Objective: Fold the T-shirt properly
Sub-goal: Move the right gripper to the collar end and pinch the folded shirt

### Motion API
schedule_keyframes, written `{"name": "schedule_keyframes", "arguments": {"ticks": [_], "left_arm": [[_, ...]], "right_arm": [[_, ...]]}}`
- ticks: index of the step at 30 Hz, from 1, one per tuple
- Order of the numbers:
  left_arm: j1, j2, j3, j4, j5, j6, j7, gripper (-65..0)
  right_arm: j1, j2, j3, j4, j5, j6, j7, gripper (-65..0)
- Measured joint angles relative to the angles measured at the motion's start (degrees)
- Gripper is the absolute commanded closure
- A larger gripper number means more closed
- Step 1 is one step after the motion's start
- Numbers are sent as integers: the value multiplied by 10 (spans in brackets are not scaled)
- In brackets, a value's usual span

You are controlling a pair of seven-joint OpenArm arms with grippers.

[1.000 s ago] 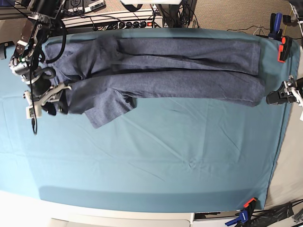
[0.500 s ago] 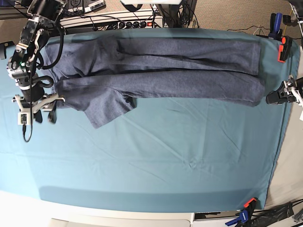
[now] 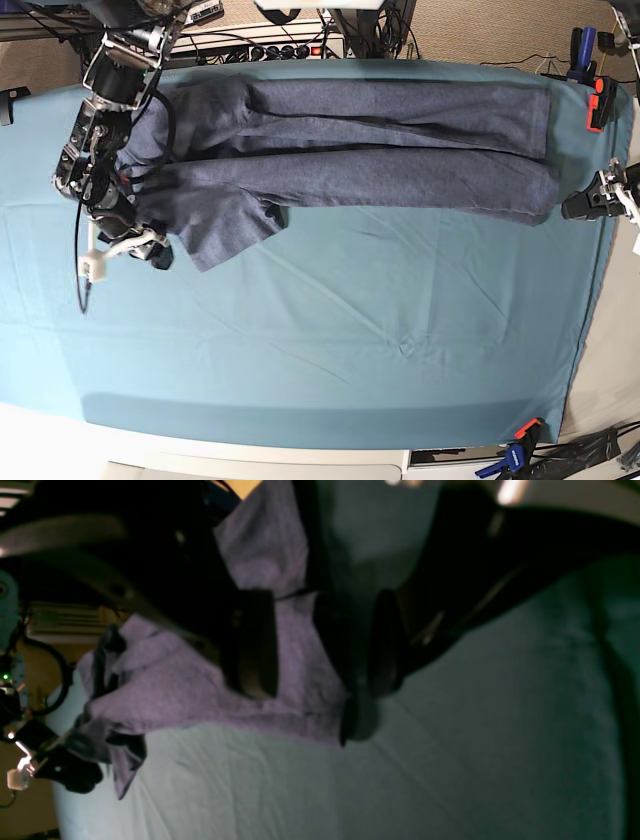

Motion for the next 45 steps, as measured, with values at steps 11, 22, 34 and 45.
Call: {"name": "schedule_keyframes", "arguments": {"ticks": [11, 22, 34, 45], "left_arm": [[0, 0, 0, 0, 0, 0, -4, -313], [0, 0, 0, 0, 0, 0, -4, -313], [0, 0, 0, 0, 0, 0, -4, -308], [0, 0, 0, 0, 0, 0, -4, -308]], "right_arm": [[11, 1, -92, 1, 30, 8, -63, -341], [14, 1, -166, 4, 31, 10, -76, -93], [0, -1, -170, 75, 112, 78, -193, 0], [-48, 1, -170, 219, 112, 89, -200, 0]]}}
